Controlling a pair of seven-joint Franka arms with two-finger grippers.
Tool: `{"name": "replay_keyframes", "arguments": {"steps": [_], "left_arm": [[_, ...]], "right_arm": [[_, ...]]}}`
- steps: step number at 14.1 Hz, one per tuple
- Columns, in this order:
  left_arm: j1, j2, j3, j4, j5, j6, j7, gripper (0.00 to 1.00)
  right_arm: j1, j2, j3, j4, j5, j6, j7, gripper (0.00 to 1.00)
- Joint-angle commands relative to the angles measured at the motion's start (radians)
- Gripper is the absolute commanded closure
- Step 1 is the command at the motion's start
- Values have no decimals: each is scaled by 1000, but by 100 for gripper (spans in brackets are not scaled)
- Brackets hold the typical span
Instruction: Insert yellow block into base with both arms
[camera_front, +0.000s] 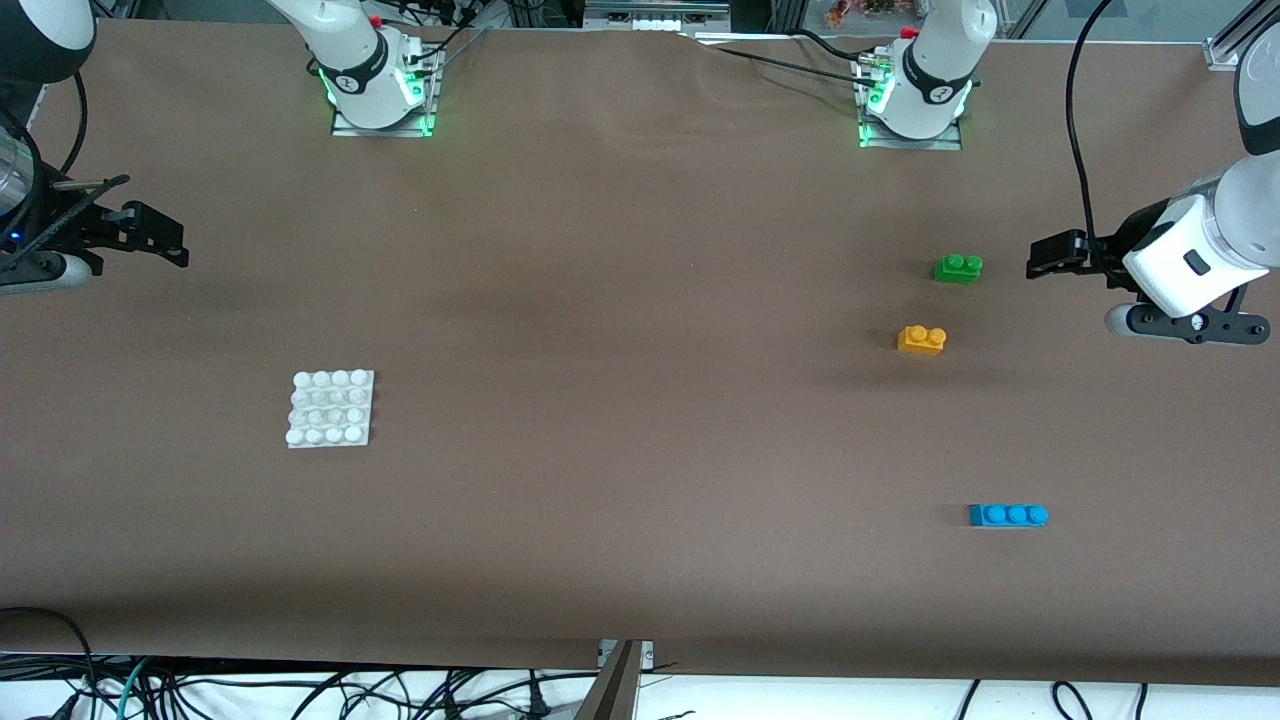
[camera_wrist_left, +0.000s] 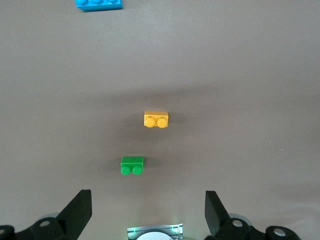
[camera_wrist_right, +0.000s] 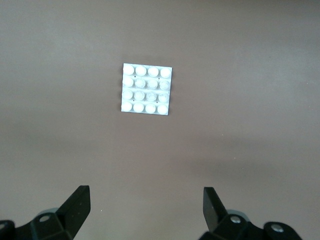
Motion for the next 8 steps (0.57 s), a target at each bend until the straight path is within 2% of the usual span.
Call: {"name": "replay_keyframes", "arguments": {"steps": [1, 8], "left_arm": [[1, 5, -6, 20, 20, -19, 7, 0], [1, 4, -6, 20, 18, -19, 7, 0]], "right_arm": [[0, -9, -3, 14, 17, -32, -5, 0], [-2, -8, -11, 22, 14, -45, -19, 0]]}}
